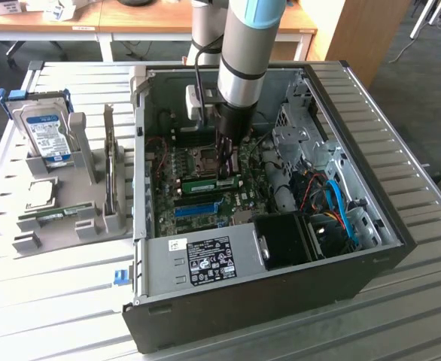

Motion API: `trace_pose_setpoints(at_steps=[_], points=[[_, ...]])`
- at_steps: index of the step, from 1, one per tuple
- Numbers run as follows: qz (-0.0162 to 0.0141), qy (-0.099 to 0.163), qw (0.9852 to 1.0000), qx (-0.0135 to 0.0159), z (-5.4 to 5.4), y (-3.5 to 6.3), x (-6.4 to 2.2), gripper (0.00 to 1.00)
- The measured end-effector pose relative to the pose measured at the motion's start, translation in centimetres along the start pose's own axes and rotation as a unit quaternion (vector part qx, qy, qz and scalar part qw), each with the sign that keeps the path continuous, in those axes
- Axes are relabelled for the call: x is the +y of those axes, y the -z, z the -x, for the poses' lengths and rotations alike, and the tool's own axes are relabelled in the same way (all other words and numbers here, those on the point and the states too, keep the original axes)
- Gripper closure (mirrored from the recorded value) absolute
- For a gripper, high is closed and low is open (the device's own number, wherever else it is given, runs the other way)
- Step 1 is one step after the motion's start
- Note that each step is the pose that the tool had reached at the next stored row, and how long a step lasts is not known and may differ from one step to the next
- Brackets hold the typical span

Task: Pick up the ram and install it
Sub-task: 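Insert the ram into the slot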

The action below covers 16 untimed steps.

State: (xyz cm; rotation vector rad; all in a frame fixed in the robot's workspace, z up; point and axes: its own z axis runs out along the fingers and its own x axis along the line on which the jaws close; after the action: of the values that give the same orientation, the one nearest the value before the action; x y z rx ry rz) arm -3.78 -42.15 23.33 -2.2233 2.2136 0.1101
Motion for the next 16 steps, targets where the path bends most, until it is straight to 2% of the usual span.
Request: trace_pose_setpoints(at_steps=[10, 16], points=[[-0.0001, 0.0, 1.0, -0.0001, 0.1, 2.63, 0.13, 0.89], [-0.0001, 0.0, 1.0, -0.0002, 0.1, 2.72, 0.13, 0.89]])
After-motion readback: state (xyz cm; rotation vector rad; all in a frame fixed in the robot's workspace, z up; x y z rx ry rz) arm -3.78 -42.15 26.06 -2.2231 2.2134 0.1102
